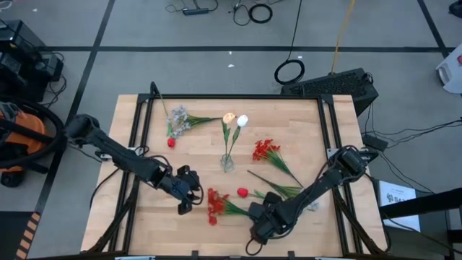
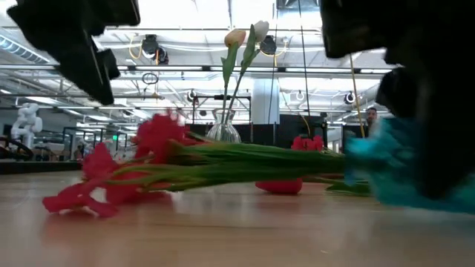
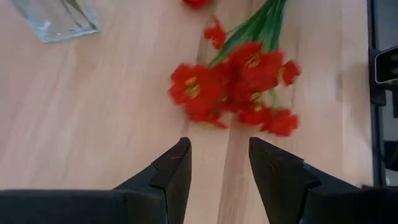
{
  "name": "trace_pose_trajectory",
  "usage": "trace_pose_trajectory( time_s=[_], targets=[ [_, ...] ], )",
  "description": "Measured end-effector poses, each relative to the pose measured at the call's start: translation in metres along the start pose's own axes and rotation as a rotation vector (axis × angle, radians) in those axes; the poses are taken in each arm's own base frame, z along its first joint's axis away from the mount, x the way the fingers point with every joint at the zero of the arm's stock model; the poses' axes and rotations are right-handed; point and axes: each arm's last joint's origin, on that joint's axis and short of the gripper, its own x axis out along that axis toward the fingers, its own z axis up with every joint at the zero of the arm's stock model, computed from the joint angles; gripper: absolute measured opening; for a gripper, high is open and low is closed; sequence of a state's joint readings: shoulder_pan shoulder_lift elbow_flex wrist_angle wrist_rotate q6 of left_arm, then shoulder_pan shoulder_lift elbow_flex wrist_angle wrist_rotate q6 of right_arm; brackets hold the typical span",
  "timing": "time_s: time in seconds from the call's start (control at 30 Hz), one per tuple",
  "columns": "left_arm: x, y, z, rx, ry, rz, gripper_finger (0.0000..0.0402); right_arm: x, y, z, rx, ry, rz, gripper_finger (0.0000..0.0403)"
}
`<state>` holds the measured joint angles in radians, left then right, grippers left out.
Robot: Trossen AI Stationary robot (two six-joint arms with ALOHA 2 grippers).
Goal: Sort flowers into vase by color
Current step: Adjust the blue vase on the table
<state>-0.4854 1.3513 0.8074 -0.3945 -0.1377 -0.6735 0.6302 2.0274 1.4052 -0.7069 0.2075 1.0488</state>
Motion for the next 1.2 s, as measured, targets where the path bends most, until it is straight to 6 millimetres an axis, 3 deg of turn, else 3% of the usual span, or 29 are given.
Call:
trace_pose_trajectory(
  time_s=[0.43, 0.9, 1.0, 1.2],
  targets=[
    [-0.077, -0.001, 0.023, -0.013, -0.128, 0.054, 0.0166, -0.003, 0.004, 0.004, 0.070, -0.266, -0.070, 0.0231],
    [-0.104, 0.004, 0.025, -0.031, -0.210, 0.027, 0.0166, -0.011, 0.012, 0.012, 0.150, -0.676, -0.144, 0.0231],
    [-0.128, 0.000, 0.036, -0.046, -0.283, -0.030, 0.0166, -0.015, 0.015, 0.010, 0.143, -0.794, -0.189, 0.0231],
    [-0.193, -0.011, 0.066, 0.007, -0.511, -0.093, 0.0166, -0.013, 0.017, 0.006, 0.129, -0.945, -0.280, 0.0231]
  ],
)
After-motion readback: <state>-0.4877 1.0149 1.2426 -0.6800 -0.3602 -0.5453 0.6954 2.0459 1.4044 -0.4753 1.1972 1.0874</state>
